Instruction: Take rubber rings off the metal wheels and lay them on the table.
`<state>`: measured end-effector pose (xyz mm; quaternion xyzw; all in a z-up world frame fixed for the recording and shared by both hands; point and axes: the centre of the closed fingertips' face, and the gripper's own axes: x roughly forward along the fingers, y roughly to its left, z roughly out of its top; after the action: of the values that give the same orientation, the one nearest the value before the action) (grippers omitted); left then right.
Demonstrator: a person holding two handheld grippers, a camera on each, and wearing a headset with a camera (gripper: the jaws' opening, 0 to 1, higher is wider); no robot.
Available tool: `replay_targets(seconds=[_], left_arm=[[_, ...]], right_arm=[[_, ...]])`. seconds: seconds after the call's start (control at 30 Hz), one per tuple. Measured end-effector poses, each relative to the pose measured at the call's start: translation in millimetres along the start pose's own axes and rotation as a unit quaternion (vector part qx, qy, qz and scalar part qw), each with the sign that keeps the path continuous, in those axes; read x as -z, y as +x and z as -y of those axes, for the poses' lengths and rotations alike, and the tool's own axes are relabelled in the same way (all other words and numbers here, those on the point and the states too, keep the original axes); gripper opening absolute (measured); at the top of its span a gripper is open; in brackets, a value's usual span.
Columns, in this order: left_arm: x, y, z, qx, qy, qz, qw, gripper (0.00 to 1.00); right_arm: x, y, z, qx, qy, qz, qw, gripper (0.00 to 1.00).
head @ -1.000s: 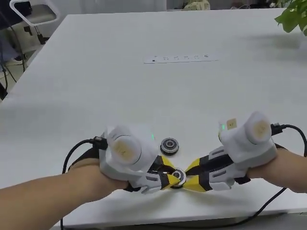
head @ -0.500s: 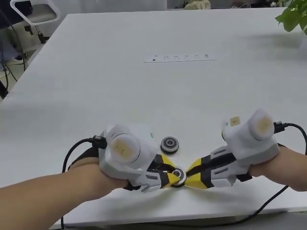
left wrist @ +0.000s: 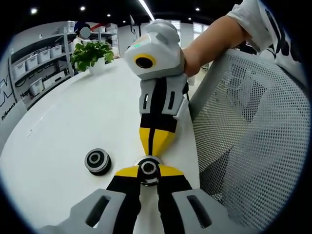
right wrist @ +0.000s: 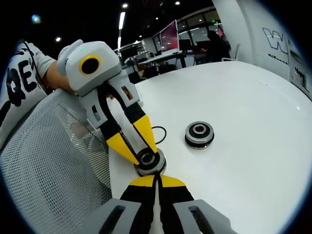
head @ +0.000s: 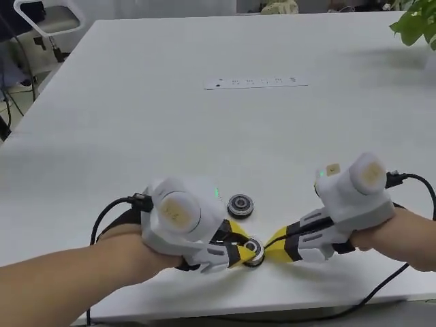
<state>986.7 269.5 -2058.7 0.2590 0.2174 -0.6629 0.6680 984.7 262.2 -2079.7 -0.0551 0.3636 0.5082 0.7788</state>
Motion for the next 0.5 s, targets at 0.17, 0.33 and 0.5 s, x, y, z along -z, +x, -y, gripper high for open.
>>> replay_targets(seconds=[0.17, 0.33, 0.5], left_arm=[[0.0, -0.2, 0.1, -0.001, 0.001, 0.0, 1.0, 0.08], [0.1, -0.4, 0.1, -0.002, 0.001, 0.0, 1.0, 0.08], [0.2, -0.5, -0.1, -0.003, 0.002, -0.002, 1.0, 0.08]], right_arm=[[-1.1, -1.0, 0.8, -0.002, 0.018, 0.005, 0.9998, 0.0], [-1.6, -2.2, 1.3, -0.003, 0.031, 0.007, 0.9995, 0.0], [-2.6, -2.9, 1.1, -0.002, 0.036, 0.009, 0.9993, 0.0]])
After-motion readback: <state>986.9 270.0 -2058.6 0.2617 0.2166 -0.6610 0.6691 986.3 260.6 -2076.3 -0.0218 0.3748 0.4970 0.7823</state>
